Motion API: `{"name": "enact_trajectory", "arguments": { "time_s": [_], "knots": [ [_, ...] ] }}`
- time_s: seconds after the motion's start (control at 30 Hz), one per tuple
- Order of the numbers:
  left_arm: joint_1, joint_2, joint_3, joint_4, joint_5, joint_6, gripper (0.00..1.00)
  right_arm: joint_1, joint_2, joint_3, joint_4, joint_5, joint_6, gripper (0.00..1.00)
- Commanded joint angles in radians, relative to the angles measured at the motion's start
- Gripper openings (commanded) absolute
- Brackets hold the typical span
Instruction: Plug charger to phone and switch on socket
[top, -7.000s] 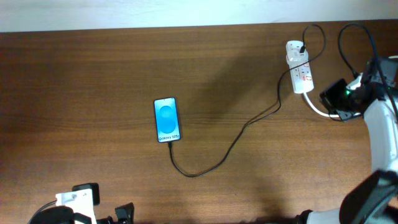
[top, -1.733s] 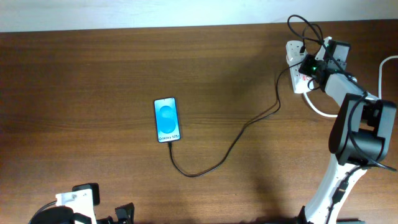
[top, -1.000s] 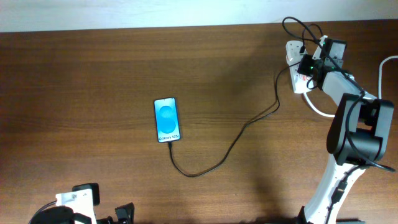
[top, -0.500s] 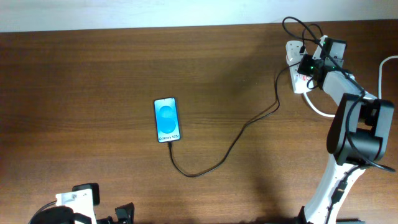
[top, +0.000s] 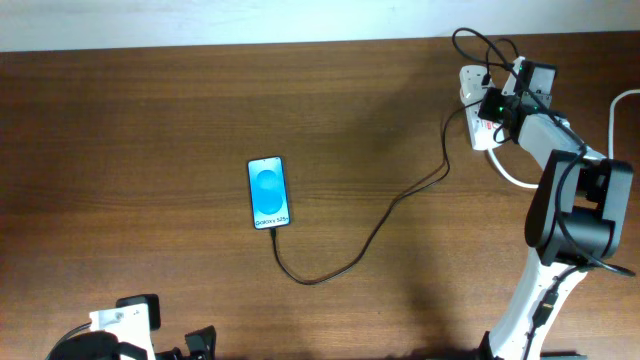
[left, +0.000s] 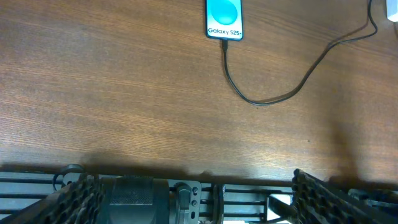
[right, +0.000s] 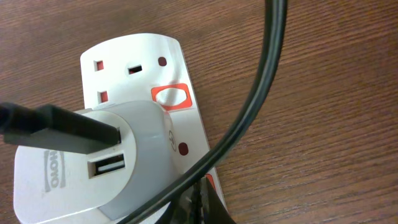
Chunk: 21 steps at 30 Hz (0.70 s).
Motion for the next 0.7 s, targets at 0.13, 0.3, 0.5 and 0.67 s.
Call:
{"name": "enact_trajectory", "arguments": {
  "time_s": [0.13,0.3,0.5,0.67],
  "knots": [
    [0.000,-0.007,-0.003,0.001,0.007,-0.013,0.99,0.154,0.129,-0.049,-0.056,-0.253,-0.047,0.04],
    [0.000,-0.007,-0.003,0.001,0.007,-0.013,1.00,0.167,0.129,-0.049,-0.065,-0.272,-0.049,0.04],
    [0.000,-0.007,-0.003,0.001,0.007,-0.013,0.99,0.180,0.129,-0.049,-0.075,-0.334,-0.067,0.04],
    [0.000,-0.007,-0.003,0.001,0.007,-0.013,0.99,0.192,0.120,-0.048,-0.094,-0.343,-0.067,0.04]
  ]
}}
